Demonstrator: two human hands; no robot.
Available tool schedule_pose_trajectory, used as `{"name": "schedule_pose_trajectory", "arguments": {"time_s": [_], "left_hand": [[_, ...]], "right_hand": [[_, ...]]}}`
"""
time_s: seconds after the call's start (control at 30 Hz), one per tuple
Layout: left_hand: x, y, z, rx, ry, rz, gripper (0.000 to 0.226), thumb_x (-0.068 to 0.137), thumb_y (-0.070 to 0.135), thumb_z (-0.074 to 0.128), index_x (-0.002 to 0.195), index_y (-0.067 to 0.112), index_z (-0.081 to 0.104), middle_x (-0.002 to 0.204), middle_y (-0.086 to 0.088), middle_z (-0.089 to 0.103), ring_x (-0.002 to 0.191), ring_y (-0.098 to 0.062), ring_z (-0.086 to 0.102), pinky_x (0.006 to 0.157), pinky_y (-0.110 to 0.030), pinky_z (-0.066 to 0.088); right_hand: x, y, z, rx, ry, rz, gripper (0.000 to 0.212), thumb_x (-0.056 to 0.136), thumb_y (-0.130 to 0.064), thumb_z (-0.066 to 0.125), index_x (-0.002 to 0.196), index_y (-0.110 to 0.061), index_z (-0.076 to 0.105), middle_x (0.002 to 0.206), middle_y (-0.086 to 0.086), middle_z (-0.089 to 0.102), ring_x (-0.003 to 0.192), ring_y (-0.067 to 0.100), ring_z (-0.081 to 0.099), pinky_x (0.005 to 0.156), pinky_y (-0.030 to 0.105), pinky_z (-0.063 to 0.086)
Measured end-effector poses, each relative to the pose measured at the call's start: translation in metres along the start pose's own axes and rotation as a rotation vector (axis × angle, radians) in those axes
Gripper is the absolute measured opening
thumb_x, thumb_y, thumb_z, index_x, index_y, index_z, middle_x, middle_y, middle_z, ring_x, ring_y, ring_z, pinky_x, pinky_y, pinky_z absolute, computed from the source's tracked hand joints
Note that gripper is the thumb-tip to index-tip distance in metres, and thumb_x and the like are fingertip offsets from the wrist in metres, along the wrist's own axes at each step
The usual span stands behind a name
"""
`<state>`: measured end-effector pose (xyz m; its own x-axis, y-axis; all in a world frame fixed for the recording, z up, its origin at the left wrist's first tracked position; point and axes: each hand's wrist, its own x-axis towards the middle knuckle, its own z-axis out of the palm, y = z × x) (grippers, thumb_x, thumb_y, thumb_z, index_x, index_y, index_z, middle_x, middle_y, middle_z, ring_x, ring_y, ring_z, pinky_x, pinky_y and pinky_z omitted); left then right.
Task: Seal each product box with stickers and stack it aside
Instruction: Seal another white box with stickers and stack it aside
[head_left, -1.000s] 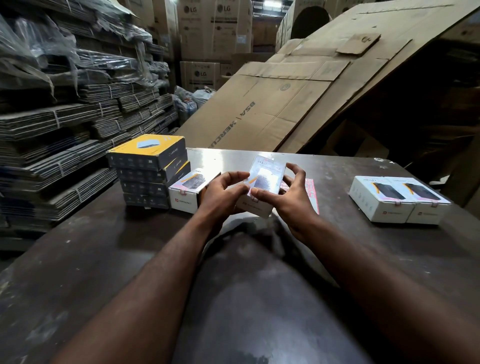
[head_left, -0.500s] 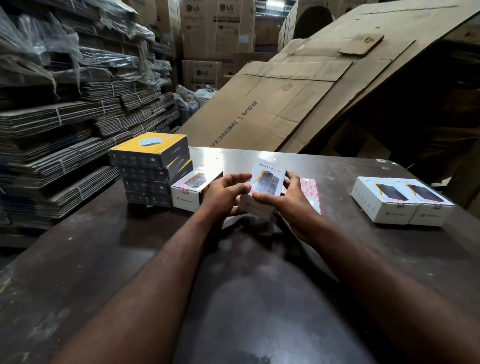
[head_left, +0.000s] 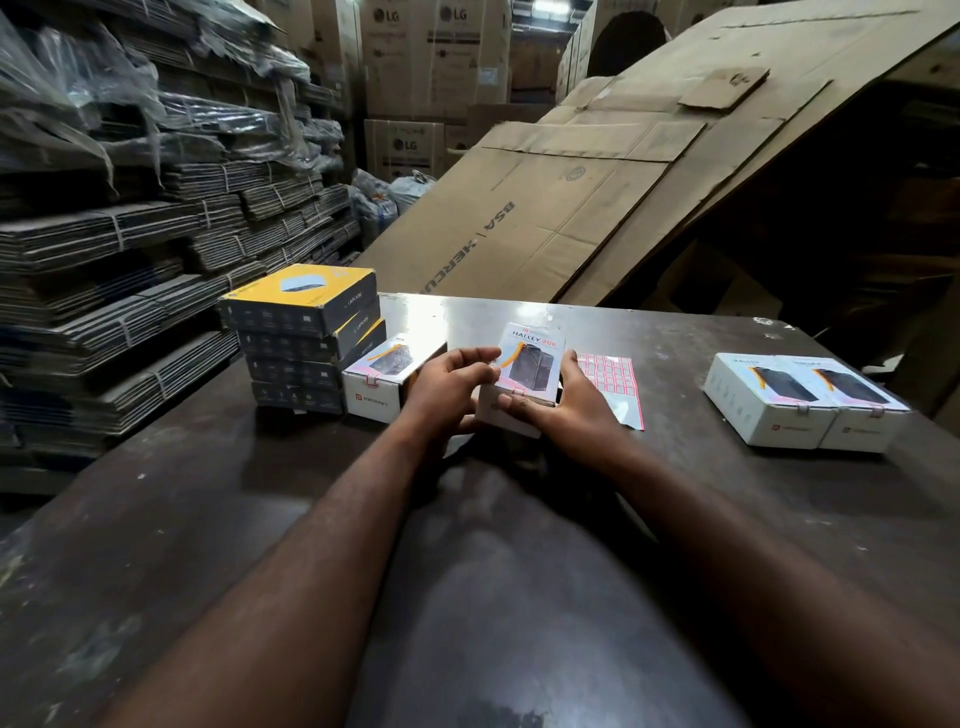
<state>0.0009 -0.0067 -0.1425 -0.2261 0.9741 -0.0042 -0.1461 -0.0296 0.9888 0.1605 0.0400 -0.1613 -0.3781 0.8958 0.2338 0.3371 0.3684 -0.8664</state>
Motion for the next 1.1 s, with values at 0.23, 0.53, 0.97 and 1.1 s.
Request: {"name": "schedule_pose_trajectory", "arguments": {"time_s": [0.23,0.53,0.97,1.1], "left_hand": [[0.002,0.000,0.000,-0.015,0.030,0.000,0.021,0.095,0.006,0.058,0.105,0.022,0.067,0.095,0.000,0.067,0.085,-0.029,0.063,0.065,-0.032,0.057],[0.004,-0.004,0.001,-0.079,0.076,0.038,0.050,0.084,0.009,0.077,0.127,0.019,0.054,0.122,-0.002,0.061,0.102,-0.023,0.067,0.070,-0.035,0.058],[0.003,-0.004,0.000,-0.141,0.112,0.091,0.038,0.097,0.015,0.066,0.132,0.014,0.052,0.126,-0.005,0.067,0.110,-0.018,0.067,0.075,-0.029,0.057],[0.001,-0.002,0.003,-0.046,0.100,0.152,0.025,0.095,0.012,0.068,0.115,0.024,0.060,0.119,0.001,0.071,0.104,-0.011,0.067,0.076,-0.029,0.051]], "right_hand": [[0.001,0.001,-0.003,-0.080,-0.015,-0.050,0.076,0.076,-0.040,0.081,0.140,-0.021,0.045,0.121,-0.013,0.067,0.110,0.005,0.066,0.100,0.034,0.053],[-0.006,-0.006,0.002,-0.372,0.146,-0.293,0.071,0.086,-0.018,0.078,0.148,-0.007,0.045,0.158,0.012,0.038,0.149,0.022,0.031,0.113,0.016,0.018],[-0.004,-0.011,-0.001,0.276,0.101,0.044,0.063,0.074,-0.076,0.055,0.113,-0.027,0.063,0.116,-0.001,0.070,0.110,0.018,0.066,0.098,0.052,0.052],[-0.004,-0.012,-0.002,0.283,0.144,0.074,0.078,0.067,-0.071,0.068,0.124,-0.021,0.053,0.121,0.006,0.066,0.107,0.021,0.068,0.093,0.042,0.057]]}}
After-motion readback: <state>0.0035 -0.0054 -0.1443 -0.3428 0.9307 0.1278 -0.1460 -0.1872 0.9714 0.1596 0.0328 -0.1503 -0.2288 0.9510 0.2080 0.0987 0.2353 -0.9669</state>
